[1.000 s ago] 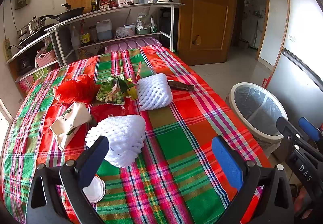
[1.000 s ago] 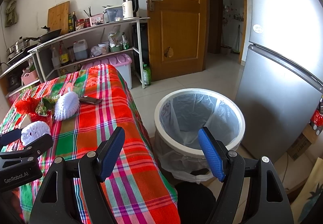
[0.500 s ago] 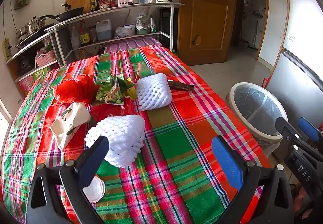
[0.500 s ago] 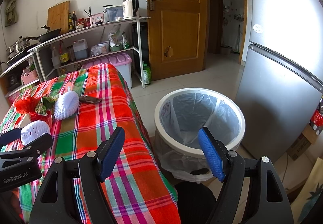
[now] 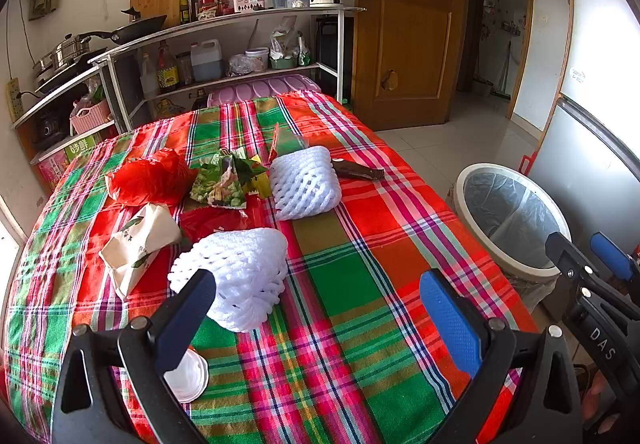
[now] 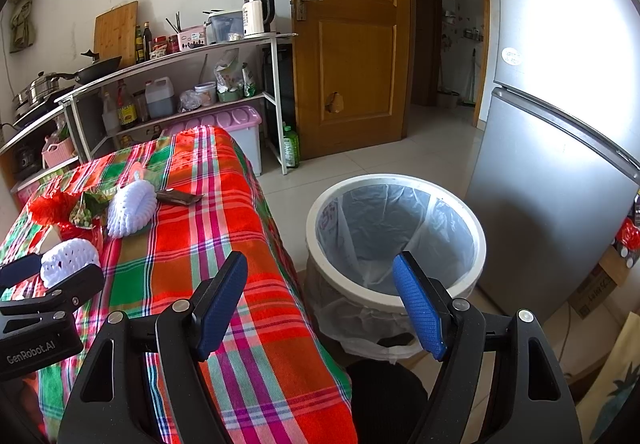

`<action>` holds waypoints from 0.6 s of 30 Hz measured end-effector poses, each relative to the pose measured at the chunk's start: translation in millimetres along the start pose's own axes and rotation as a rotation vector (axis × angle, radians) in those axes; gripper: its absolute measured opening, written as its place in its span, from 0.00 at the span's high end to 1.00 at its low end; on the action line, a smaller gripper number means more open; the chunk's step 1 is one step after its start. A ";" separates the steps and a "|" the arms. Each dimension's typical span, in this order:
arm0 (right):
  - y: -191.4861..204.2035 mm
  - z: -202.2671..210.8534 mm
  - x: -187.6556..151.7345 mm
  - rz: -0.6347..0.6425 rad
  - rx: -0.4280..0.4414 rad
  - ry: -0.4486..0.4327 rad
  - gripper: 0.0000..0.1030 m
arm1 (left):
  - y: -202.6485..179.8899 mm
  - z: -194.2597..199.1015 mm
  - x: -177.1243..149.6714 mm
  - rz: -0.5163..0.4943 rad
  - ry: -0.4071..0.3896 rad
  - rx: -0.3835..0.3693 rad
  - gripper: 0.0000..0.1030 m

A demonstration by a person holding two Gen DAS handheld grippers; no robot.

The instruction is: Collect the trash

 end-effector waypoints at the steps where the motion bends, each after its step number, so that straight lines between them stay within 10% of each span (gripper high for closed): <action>1: 0.0 0.1 0.0 0.000 0.000 0.000 0.27 | 0.1 -0.2 0.1 0.000 0.000 0.001 0.00; 18: 9.7 3.9 0.5 0.034 0.052 -0.011 0.27 | 18.4 13.9 -2.3 -0.001 -0.017 0.026 0.00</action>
Point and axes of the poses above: each gripper's, at about its wrist camera, not at the fingertips, and z roughly against the way its jaws point, y to its left, x to its top, the point moved 5 cm from there along -z, roughly the way its jaws point, and after that the axes turned 4 degrees about y, right-handed, at the moved point
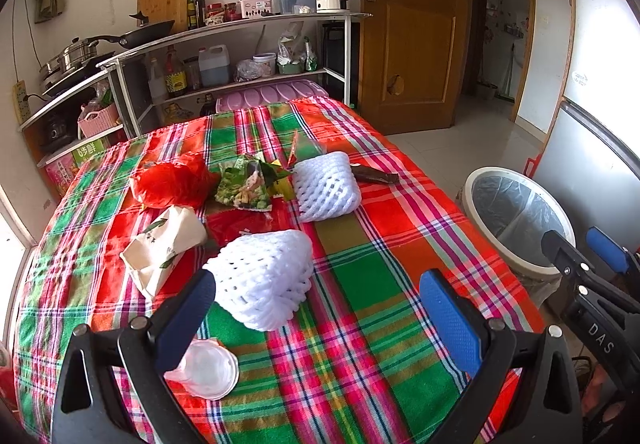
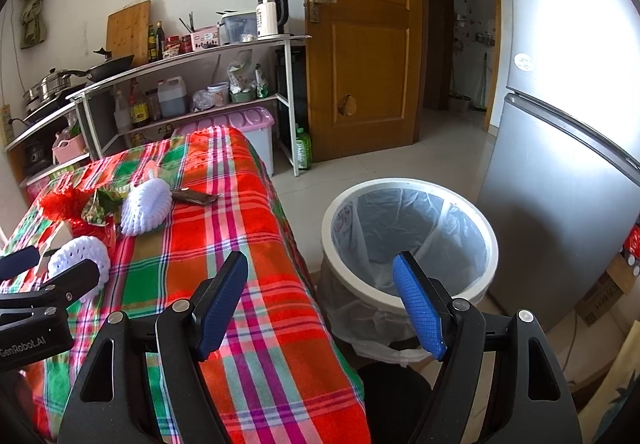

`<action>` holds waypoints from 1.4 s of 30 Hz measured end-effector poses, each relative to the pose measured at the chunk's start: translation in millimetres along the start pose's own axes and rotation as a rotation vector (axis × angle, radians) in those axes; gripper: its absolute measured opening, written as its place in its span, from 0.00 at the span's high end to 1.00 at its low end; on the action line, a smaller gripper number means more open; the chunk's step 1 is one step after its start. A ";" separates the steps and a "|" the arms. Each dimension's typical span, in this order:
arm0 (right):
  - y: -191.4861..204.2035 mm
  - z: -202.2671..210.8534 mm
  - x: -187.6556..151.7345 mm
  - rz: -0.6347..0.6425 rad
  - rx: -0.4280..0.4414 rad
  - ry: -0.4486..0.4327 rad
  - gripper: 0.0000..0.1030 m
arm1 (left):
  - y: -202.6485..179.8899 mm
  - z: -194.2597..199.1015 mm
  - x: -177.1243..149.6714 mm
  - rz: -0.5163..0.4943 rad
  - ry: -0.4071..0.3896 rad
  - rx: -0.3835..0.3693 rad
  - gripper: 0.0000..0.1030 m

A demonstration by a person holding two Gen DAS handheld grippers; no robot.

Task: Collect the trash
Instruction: 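Grasp the clear plastic cup with the left tool and lift it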

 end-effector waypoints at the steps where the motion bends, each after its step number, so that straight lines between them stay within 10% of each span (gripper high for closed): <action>1: 3.4 0.7 0.1 0.012 0.017 -0.002 0.27 | 4.2 1.1 -1.7 0.001 0.004 0.000 0.00; 12: 61.9 -3.4 0.1 0.118 0.283 0.006 0.27 | 80.3 26.5 -24.5 0.100 -0.010 0.038 0.00; 26: 87.3 -14.0 -4.0 0.165 0.305 0.031 0.27 | 97.0 -9.9 -61.3 0.130 0.103 -0.055 0.00; 42: 110.1 -25.1 -2.1 0.203 0.316 0.040 0.27 | 105.6 -22.5 -60.0 0.131 0.126 -0.077 0.60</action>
Point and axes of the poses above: each gripper's, at about its wrist camera, not at the fingertips, and z roughly against the way its jaws point, y to its left, x to its top, the point moved 5 cm from there along -z, roughly the way its jaws point, and after that the axes turned 4 degrees about y, right-handed, at the moved point
